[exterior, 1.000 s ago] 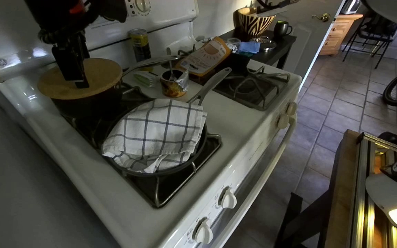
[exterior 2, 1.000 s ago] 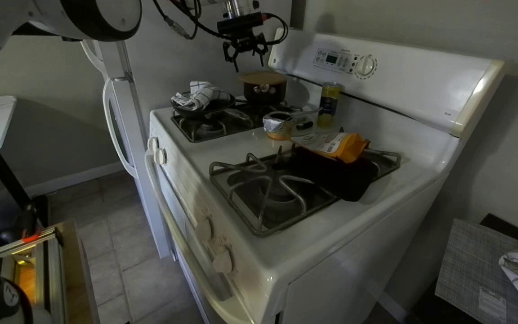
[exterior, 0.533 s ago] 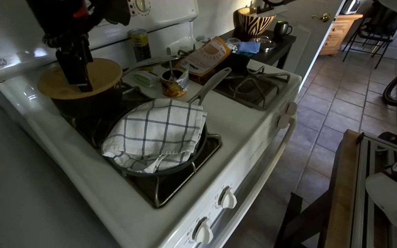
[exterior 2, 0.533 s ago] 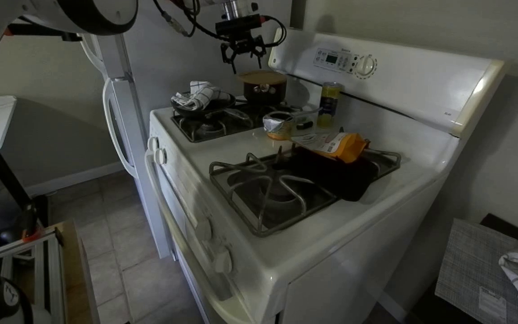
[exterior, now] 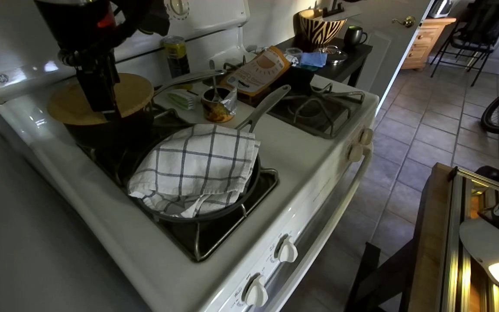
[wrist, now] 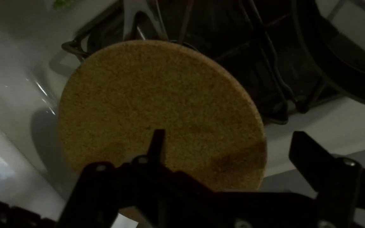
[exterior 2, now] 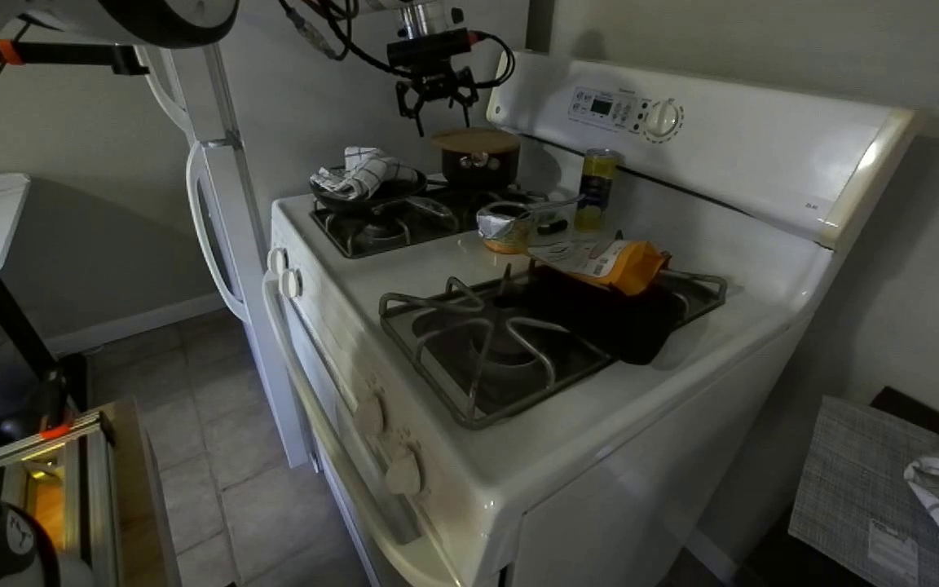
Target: Put the wooden coaster on the black pot
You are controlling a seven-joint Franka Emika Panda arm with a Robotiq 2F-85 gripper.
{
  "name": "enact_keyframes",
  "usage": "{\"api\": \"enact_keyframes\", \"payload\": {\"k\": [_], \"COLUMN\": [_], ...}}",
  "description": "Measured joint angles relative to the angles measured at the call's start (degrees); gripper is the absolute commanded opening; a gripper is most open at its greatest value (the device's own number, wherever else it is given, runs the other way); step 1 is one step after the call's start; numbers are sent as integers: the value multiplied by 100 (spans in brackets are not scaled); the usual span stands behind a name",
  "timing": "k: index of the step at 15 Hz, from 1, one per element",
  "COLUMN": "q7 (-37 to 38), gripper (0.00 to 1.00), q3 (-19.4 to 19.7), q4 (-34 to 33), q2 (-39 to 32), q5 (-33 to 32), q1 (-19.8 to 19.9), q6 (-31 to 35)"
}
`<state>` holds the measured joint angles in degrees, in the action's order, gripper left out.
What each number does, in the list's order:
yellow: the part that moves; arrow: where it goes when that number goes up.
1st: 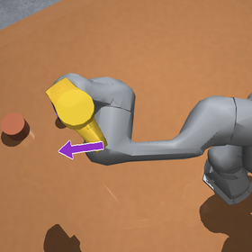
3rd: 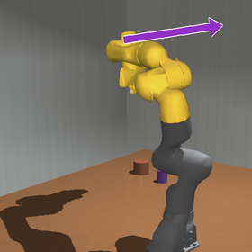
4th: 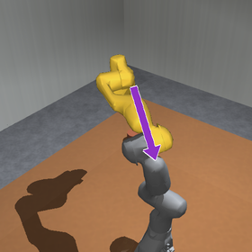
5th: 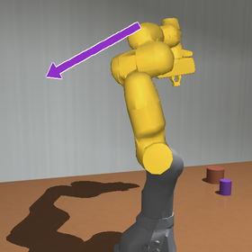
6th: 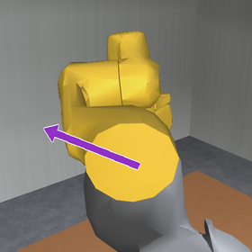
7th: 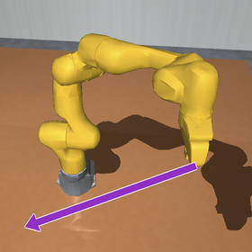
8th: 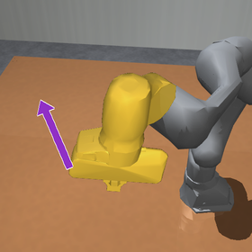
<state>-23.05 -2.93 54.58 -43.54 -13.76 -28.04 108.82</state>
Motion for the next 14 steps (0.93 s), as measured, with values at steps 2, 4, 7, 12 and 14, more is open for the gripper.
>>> {"api": "enact_keyframes", "payload": {"k": [2, 4, 7, 12, 14], "q7": [0, 0, 0, 0, 0], "gripper": [100, 100, 100, 100, 100], "q3": [10, 35, 68, 126, 150], "q4": [130, 247, 358, 482, 525], "q2": [23, 50, 66, 115, 145], "q5": [-20, -38, -56, -70, -78], "q1": [0, 0, 2, 2, 2], "q6": [229, 474, 695, 734, 749]}}
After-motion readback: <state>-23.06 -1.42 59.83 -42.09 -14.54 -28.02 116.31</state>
